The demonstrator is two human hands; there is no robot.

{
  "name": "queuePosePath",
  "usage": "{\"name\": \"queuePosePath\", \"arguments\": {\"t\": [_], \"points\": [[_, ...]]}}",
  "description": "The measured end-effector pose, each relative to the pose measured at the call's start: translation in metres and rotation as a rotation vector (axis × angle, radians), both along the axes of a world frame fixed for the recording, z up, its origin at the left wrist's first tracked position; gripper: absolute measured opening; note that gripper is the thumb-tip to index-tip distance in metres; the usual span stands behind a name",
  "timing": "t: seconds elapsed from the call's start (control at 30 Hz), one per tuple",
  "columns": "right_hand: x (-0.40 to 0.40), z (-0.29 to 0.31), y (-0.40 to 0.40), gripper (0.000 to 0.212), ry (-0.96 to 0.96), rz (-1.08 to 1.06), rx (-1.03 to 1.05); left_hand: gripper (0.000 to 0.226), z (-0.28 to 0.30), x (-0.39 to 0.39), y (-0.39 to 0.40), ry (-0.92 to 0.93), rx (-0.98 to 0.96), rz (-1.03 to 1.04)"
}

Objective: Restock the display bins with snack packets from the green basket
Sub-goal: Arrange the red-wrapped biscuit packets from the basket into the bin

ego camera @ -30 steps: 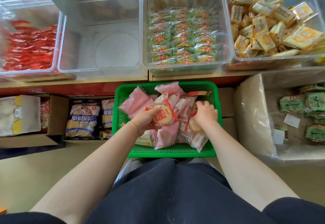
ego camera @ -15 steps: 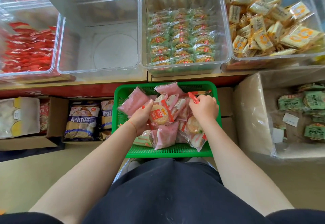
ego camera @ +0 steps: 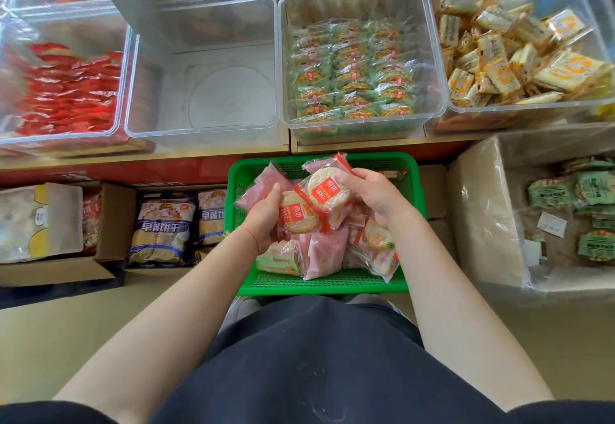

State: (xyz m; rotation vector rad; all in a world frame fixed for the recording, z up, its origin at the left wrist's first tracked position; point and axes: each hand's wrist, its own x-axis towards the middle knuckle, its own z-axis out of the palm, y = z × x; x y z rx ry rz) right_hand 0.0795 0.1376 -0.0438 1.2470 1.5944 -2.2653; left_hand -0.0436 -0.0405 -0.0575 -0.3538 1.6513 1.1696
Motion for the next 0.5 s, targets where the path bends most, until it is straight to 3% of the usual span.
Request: {"name": "queuePosePath", "arguments": {"t": [0.23, 0.37, 0.5], "points": [[-0.02, -0.001, -0.048, 0.035, -0.061, -0.06, -0.068, 0.047, 0.005, -0.027, -0.028, -0.109, 0.184, -0.116], [-0.047, -0.001, -0.081, 0.031, -0.092, -0.175, 0.122, 0.024, 0.002, -0.065, -0.069, -0.082, 0.264, -0.135], [-0.104, 0.003, -0.135, 0.019, -0.09, -0.155, 0.171, 0.035, 0.007, -0.121, -0.132, -0.004, 0.236, -0.205]]}}
